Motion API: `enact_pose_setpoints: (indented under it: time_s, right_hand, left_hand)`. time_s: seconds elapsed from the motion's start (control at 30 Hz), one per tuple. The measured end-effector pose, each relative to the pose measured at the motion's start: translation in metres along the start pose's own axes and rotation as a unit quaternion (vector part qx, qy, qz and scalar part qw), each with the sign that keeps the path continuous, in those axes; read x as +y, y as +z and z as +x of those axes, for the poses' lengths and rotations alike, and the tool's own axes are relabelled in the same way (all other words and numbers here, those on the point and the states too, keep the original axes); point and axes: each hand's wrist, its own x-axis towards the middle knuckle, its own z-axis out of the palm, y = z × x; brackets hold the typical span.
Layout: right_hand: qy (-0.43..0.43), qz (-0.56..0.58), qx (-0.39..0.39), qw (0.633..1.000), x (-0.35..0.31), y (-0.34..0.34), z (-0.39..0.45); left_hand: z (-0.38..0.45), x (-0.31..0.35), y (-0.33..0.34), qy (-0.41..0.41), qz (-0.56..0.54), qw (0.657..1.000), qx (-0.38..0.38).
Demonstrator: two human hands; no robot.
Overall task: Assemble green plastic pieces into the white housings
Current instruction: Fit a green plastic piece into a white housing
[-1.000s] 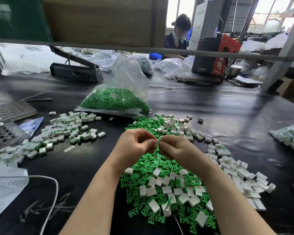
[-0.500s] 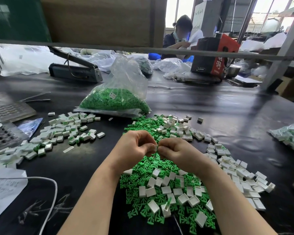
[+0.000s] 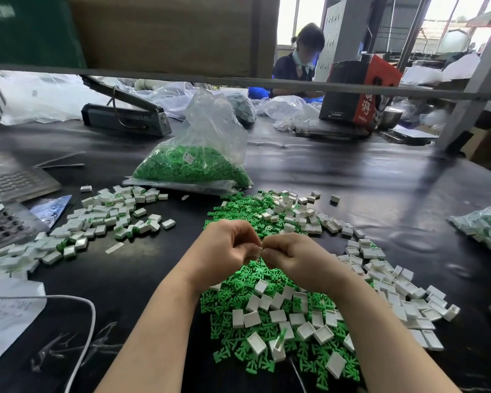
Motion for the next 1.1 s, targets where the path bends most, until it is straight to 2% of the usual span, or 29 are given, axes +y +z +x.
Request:
enact_pose_setpoints:
  time_s: [0.17, 0.33, 0.43, 0.53, 0.63, 0.77, 0.87, 1.1]
  right_hand:
    - [-0.003, 0.063, 0.036, 0.997, 0.001, -0.002, 0.000]
    - [-0.011, 0.163, 0.041, 0.986, 0.002, -0.003, -0.001]
    - [-0.013, 0.201, 0.038, 0.979, 0.003, -0.003, 0.000]
    - [-0.007, 0.255, 0.033, 0.966, 0.003, -0.003, -0.001]
    - [0.044, 0.358, 0.015, 0.932, 0.003, -0.002, -0.002]
    - [0.092, 0.437, -0.038, 0.894, 0.001, 0.005, 0.005]
    - [0.097, 0.507, -0.046, 0.855, -0.003, 0.013, 0.009]
    - [0.070, 0.653, -0.006, 0.754, -0.008, 0.020, 0.011]
  left_hand:
    - [0.001, 0.001, 0.001, -0.005, -0.078, 0.996, 0.034]
    - [0.002, 0.002, 0.000, -0.016, -0.179, 0.983, 0.029]
    - [0.001, 0.003, -0.002, -0.024, -0.193, 0.981, 0.010]
    - [0.000, 0.005, -0.001, -0.011, -0.160, 0.986, 0.033]
    - [0.001, 0.007, 0.001, 0.006, -0.101, 0.992, 0.071]
    - [0.003, 0.009, 0.005, 0.019, -0.104, 0.990, 0.097]
    - [0.004, 0.011, 0.008, 0.017, -0.132, 0.987, 0.091]
    - [0.003, 0.011, 0.009, 0.012, -0.195, 0.977, 0.083]
